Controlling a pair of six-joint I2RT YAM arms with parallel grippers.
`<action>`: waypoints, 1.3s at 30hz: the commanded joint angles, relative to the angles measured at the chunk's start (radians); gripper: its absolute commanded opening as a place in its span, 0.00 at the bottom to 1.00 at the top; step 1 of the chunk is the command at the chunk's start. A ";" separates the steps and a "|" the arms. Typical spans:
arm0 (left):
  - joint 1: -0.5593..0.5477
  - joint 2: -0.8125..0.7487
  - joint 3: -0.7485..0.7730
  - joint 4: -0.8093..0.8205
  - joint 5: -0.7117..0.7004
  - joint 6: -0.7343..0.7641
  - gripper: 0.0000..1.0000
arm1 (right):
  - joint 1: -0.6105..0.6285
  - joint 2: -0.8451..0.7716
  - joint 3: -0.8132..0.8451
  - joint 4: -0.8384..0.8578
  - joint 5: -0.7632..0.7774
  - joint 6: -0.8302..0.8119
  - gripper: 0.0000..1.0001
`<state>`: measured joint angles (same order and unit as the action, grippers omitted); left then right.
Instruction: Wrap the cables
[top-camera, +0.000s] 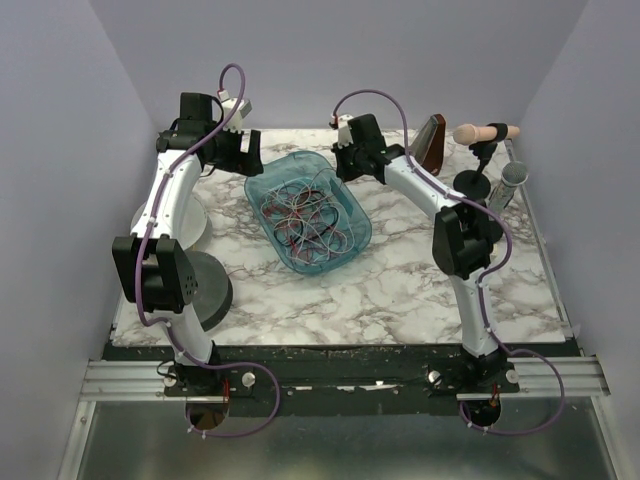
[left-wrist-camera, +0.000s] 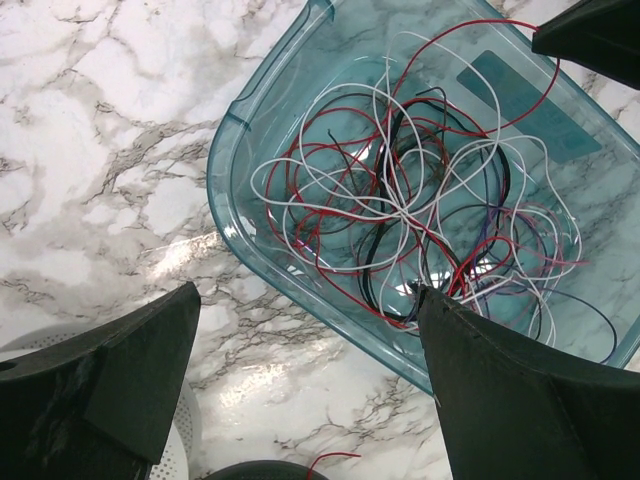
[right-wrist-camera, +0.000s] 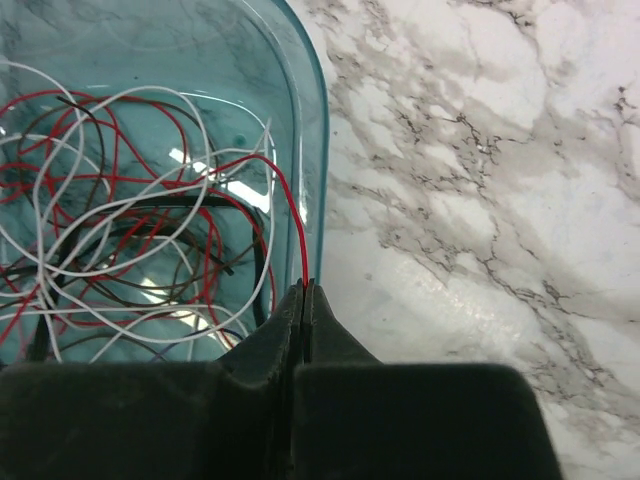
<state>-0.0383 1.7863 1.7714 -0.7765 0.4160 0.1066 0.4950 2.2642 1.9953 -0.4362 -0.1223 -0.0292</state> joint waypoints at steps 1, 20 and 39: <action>0.006 0.005 0.025 -0.001 0.018 -0.007 0.97 | 0.013 -0.006 0.025 -0.019 0.018 -0.028 0.01; 0.014 0.027 0.272 -0.135 0.193 0.117 0.98 | 0.020 -0.462 0.137 0.339 -0.258 -0.057 0.01; -0.001 0.033 0.571 -0.190 0.394 0.192 0.95 | 0.020 -0.413 0.399 0.703 -0.473 0.058 0.01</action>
<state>-0.0257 1.8088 2.2547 -0.9371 0.6430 0.2695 0.5117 1.8011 2.3943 0.2638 -0.5442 -0.0162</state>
